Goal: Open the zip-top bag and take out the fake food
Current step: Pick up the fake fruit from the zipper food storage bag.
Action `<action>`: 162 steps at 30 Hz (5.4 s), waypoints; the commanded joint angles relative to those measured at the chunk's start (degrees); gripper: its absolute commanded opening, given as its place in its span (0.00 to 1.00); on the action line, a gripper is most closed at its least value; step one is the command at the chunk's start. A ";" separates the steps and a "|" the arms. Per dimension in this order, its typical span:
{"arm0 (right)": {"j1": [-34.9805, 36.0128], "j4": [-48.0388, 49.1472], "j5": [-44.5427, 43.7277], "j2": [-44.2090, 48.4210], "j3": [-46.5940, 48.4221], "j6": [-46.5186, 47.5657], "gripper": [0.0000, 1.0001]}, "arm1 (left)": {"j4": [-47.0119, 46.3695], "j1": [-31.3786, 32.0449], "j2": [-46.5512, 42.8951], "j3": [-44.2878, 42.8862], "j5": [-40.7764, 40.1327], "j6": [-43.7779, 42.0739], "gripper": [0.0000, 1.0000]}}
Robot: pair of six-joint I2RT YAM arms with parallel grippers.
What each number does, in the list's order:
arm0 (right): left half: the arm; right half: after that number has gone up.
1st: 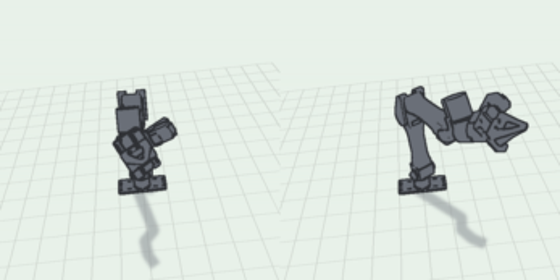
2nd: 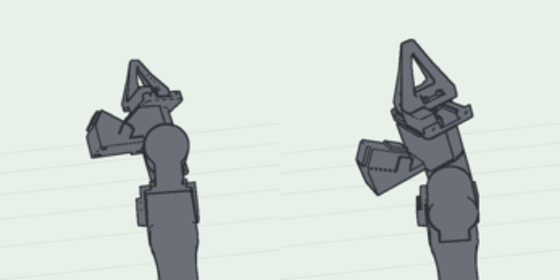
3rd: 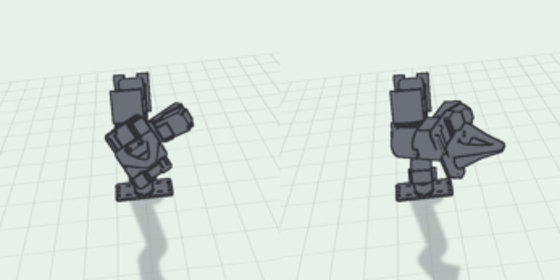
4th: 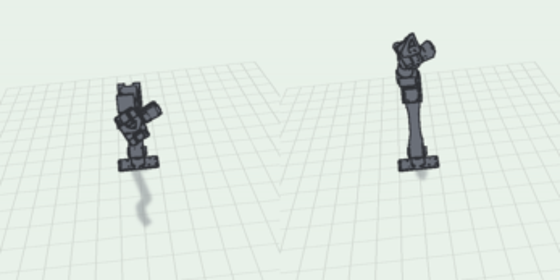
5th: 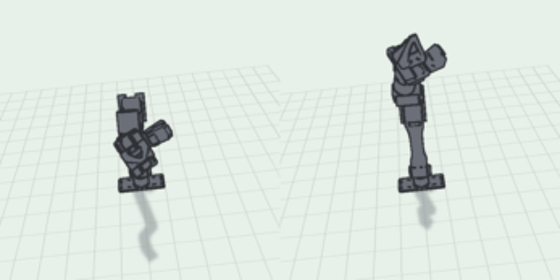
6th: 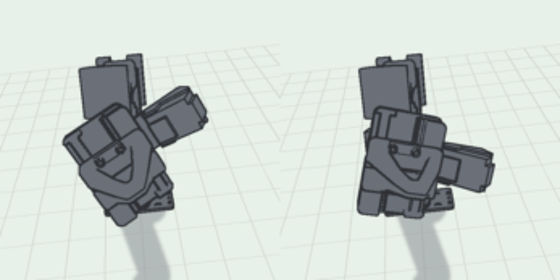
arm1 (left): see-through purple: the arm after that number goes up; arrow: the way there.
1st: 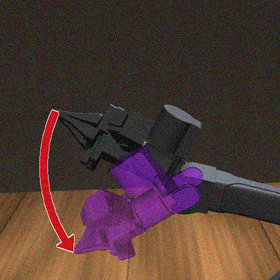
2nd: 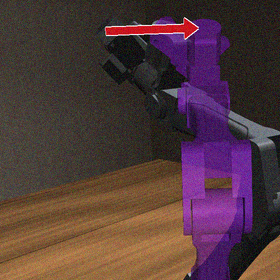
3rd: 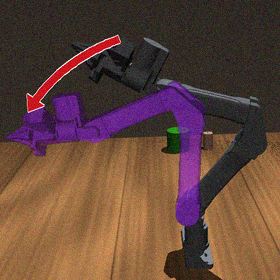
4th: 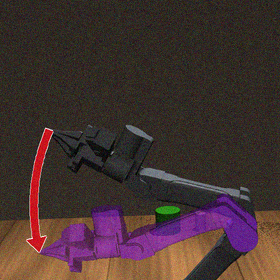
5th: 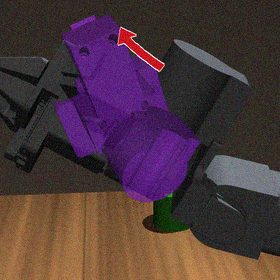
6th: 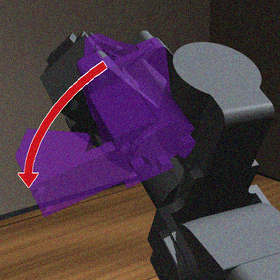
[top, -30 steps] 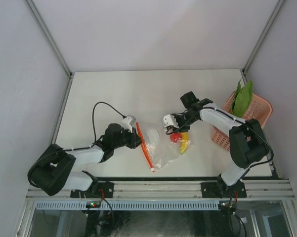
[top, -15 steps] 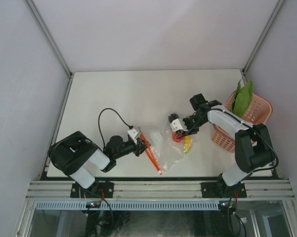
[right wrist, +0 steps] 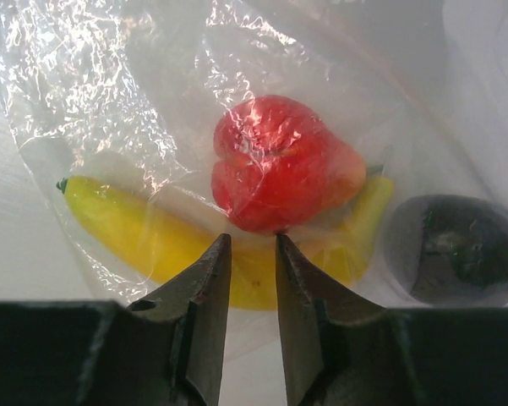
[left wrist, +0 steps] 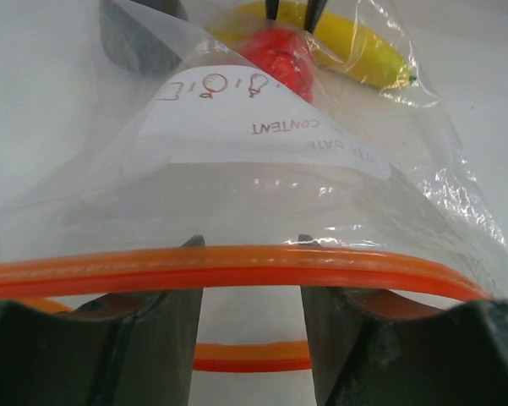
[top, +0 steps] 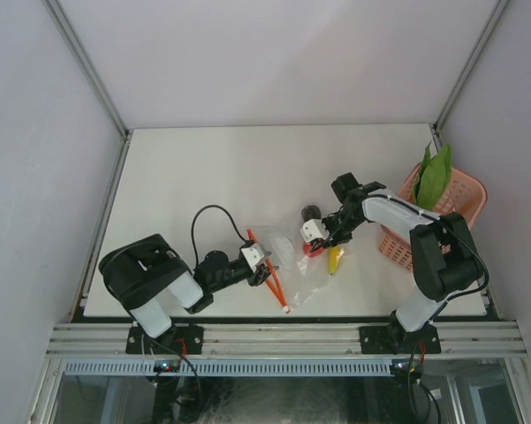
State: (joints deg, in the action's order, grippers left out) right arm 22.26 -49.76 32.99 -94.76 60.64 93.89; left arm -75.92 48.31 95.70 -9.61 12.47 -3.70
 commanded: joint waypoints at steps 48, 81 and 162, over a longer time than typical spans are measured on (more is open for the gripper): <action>5.33 4.63 3.94 -5.70 8.82 -22.40 0.17 | -4.25 6.27 12.69 -12.10 -10.41 -14.45 0.69; 9.93 -7.79 8.36 -16.86 22.36 -33.82 0.13 | -4.30 6.27 17.02 -18.65 -12.46 -12.47 0.81; 2.88 5.39 34.76 9.92 14.55 -46.92 0.23 | 28.51 -10.40 -55.26 0.46 -1.81 74.23 0.25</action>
State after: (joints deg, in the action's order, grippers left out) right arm 25.96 -48.51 58.04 -87.09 76.07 49.84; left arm -34.41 38.41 37.60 -7.31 8.19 65.43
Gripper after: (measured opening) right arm 0.218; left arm 0.615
